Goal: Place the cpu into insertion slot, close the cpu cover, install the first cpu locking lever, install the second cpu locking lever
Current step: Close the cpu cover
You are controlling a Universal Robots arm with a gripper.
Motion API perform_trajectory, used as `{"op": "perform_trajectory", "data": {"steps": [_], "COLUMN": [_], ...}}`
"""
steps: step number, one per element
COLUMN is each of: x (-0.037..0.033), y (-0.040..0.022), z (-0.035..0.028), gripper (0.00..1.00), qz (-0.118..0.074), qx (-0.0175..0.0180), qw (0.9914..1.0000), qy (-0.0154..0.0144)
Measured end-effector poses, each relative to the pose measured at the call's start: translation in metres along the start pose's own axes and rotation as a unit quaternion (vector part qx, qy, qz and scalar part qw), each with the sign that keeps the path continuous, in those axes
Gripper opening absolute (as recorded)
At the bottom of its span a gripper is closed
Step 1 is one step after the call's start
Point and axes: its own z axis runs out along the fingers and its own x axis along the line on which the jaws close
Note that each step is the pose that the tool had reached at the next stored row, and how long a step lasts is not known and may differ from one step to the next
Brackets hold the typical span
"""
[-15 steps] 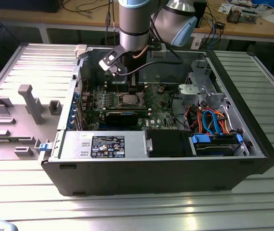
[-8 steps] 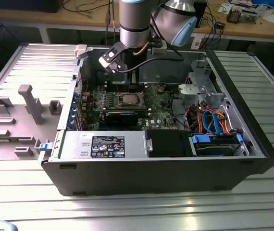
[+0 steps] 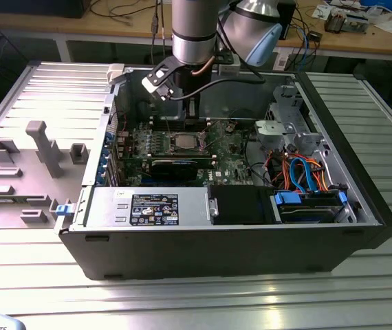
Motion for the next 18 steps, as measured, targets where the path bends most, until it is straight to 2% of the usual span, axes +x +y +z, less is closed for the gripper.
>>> {"op": "perform_trajectory", "data": {"steps": [6,15,18], "x": [0.0001,0.0003,0.0003], "y": [0.0003,0.0004,0.0005], "z": [-0.0001,-0.0128,-0.0129], "gripper": [0.11,0.11,0.11], "qz": [0.000,0.000,0.000], "qx": [0.0008,0.0014,0.0013], "qw": [1.00000,1.00000,1.00000], "qy": [0.0000,0.0000,0.0001]}}
